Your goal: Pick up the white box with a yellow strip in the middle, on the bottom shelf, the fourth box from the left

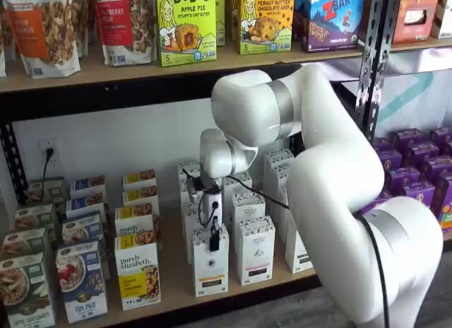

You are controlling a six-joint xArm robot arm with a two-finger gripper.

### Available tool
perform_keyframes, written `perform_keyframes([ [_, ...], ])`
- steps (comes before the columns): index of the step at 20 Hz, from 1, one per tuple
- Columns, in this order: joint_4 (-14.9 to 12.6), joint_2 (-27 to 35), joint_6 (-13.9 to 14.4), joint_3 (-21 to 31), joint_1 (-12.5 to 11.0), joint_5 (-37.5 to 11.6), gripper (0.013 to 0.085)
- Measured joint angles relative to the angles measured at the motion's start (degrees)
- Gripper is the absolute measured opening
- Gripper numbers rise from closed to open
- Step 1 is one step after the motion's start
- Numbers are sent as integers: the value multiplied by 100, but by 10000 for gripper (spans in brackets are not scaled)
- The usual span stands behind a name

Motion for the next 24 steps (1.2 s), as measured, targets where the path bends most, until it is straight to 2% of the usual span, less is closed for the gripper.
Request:
perform_keyframes([
  [6, -88, 81, 92, 19, 30, -177, 850],
  [14, -39, 156, 74, -53, 50, -122, 850],
  [16, -26, 160, 66, -60, 51, -100, 770],
  [19, -35, 151, 76, -39, 55, -106, 730],
  [21, -41, 133, 83, -8, 58, -108, 650],
  [24, -103, 129, 140, -17, 61, -40, 650],
])
